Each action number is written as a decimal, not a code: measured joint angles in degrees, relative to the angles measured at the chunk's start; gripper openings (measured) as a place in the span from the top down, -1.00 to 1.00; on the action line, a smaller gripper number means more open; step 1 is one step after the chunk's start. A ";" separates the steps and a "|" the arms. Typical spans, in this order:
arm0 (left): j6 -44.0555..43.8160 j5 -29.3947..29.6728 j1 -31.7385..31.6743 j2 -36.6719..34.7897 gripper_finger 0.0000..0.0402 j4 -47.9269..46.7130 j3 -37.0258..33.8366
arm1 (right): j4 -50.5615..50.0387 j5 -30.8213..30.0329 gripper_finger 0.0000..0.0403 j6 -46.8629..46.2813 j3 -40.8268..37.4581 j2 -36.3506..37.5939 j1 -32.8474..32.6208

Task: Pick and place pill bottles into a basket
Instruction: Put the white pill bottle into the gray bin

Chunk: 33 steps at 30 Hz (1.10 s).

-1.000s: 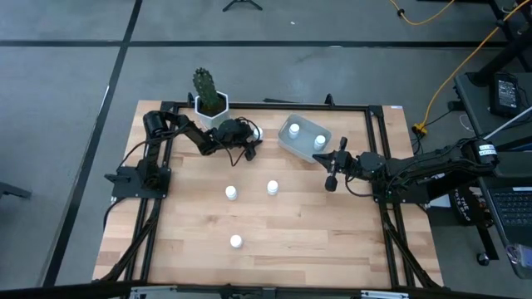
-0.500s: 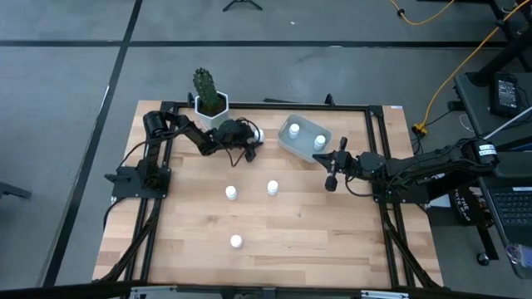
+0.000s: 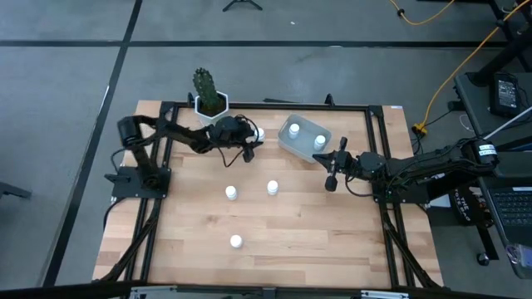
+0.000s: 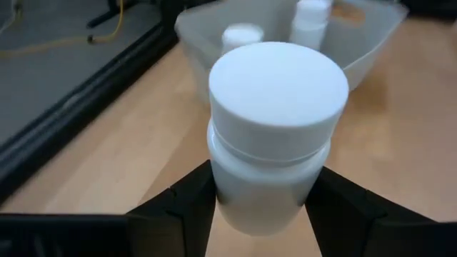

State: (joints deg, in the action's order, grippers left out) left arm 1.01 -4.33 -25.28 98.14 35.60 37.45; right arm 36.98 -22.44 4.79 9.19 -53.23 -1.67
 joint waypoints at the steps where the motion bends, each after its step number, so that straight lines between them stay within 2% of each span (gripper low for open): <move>1: 0.58 0.04 0.55 -1.55 0.08 -0.90 0.00 | 0.02 0.00 0.92 -0.02 0.00 0.00 0.00; 7: 2.24 0.19 4.52 -10.68 0.08 -6.28 0.00 | 0.02 0.00 0.92 -0.02 0.00 0.00 0.00; 12: 1.86 0.21 9.18 -14.44 0.08 -7.33 0.00 | 0.02 0.00 0.92 -0.02 0.00 0.00 0.00; 17: 0.93 0.19 13.91 -14.96 0.08 -7.59 0.00 | 0.08 0.37 0.92 -1.60 0.00 0.00 0.00; 23: -0.75 0.19 17.37 -14.96 0.08 -7.63 0.02 | -0.01 4.25 0.92 -3.40 0.71 0.00 0.00; 28: -2.10 0.14 19.13 -14.94 0.08 -13.50 4.00 | -1.68 7.45 0.92 -6.08 4.32 0.00 -0.02; 33: 1.66 -0.10 21.47 -14.94 0.08 -18.72 7.81 | -4.66 9.05 0.92 -6.47 6.14 -0.87 -0.24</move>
State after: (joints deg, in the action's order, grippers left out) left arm 2.67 -4.43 -3.81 83.20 16.88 45.26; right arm 32.32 -13.39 -1.67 15.33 -54.11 -1.91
